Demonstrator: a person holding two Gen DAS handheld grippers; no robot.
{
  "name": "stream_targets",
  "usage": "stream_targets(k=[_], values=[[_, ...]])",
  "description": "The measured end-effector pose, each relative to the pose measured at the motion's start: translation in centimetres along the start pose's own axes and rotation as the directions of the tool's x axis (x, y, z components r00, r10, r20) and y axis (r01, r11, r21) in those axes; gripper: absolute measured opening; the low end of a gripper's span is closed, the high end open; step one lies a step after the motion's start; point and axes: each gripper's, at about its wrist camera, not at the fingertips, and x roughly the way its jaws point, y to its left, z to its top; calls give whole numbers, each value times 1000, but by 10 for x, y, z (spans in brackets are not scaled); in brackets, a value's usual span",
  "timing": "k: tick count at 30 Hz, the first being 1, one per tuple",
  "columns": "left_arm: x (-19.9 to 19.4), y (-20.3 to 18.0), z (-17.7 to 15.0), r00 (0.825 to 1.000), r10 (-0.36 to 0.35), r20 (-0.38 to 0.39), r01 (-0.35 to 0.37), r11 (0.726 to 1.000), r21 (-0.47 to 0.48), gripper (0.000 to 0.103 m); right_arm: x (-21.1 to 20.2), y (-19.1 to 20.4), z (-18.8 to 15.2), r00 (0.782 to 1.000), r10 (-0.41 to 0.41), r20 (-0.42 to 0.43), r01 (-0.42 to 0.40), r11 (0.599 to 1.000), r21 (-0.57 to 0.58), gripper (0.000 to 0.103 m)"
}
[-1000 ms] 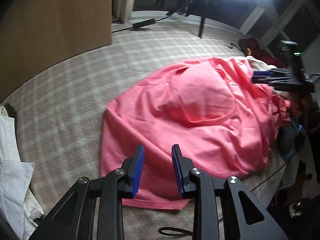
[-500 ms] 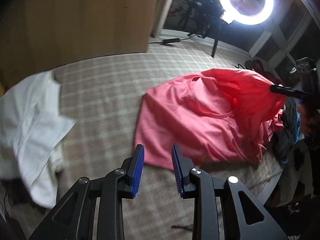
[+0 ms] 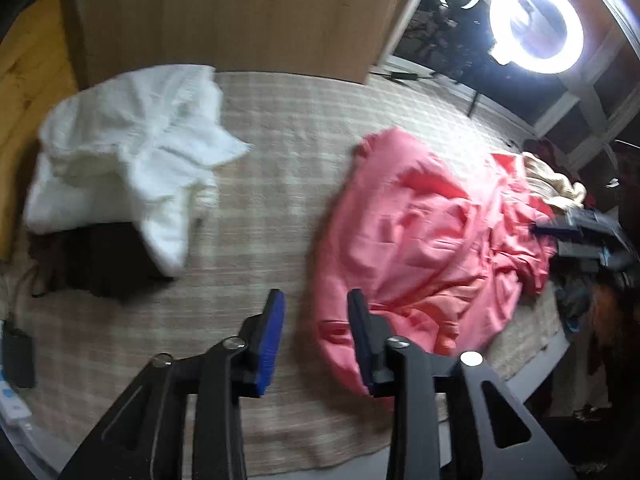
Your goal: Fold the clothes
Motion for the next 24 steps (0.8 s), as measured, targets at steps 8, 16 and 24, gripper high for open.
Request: stream_targets(k=[8, 16, 24], values=[[66, -35, 14, 994, 35, -99, -28, 997, 73, 38, -40, -158, -74, 843, -498, -201, 534, 820, 207, 53], [90, -46, 27, 990, 16, -140, -3, 995, 98, 37, -18, -155, -115, 859, -450, -243, 496, 849, 183, 42], [85, -47, 42, 994, 0, -110, 13, 994, 110, 38, -32, -55, -123, 963, -46, -265, 63, 996, 56, 5]])
